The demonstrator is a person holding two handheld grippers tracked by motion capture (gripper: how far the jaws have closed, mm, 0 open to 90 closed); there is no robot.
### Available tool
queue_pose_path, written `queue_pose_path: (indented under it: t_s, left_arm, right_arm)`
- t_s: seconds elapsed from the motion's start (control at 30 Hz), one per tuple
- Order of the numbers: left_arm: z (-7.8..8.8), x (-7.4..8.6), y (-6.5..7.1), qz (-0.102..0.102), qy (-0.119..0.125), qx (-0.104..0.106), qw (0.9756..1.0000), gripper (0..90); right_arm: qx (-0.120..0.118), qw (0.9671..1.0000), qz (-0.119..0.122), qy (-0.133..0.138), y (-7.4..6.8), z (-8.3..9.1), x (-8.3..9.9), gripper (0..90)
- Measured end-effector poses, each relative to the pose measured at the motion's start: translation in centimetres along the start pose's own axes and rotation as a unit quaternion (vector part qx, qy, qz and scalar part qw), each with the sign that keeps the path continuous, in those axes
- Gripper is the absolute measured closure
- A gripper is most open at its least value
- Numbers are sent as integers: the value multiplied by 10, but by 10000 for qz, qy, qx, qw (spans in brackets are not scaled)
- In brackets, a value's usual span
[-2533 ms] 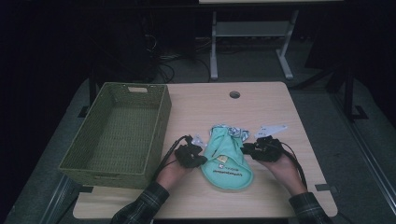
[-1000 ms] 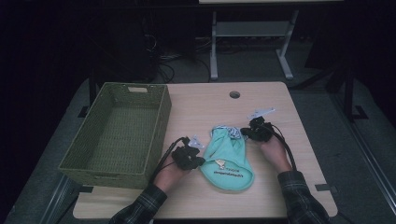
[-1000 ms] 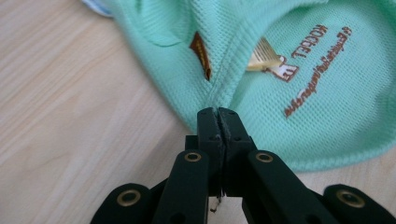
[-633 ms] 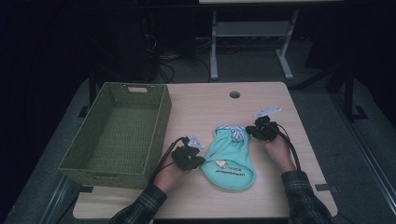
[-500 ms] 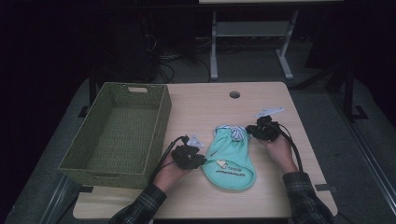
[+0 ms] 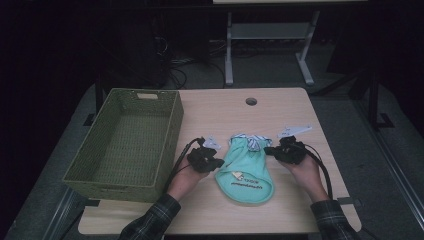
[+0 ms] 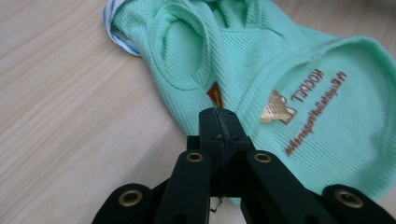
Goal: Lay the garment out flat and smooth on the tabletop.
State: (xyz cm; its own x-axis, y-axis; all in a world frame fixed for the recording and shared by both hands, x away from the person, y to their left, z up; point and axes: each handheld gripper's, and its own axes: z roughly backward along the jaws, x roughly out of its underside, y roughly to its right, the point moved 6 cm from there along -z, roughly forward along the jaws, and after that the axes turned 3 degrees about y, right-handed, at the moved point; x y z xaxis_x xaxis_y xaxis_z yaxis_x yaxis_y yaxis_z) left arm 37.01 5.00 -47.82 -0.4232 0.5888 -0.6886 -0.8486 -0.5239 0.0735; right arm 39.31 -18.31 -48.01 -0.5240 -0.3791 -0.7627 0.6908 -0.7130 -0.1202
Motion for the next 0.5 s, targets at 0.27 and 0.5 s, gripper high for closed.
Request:
queue_pose_path:
  t_s: [0.27,0.5]
  left_arm:
    - [-19,0,-2,-43,-104,-8,9999,894]
    - [-27,3,-2,-103,-224,-8,9997,895]
  right_arm:
    - [-123,9996,138,-217,-27,4,22,900]
    - [-279,9985,164,-438,-45,8,41,899]
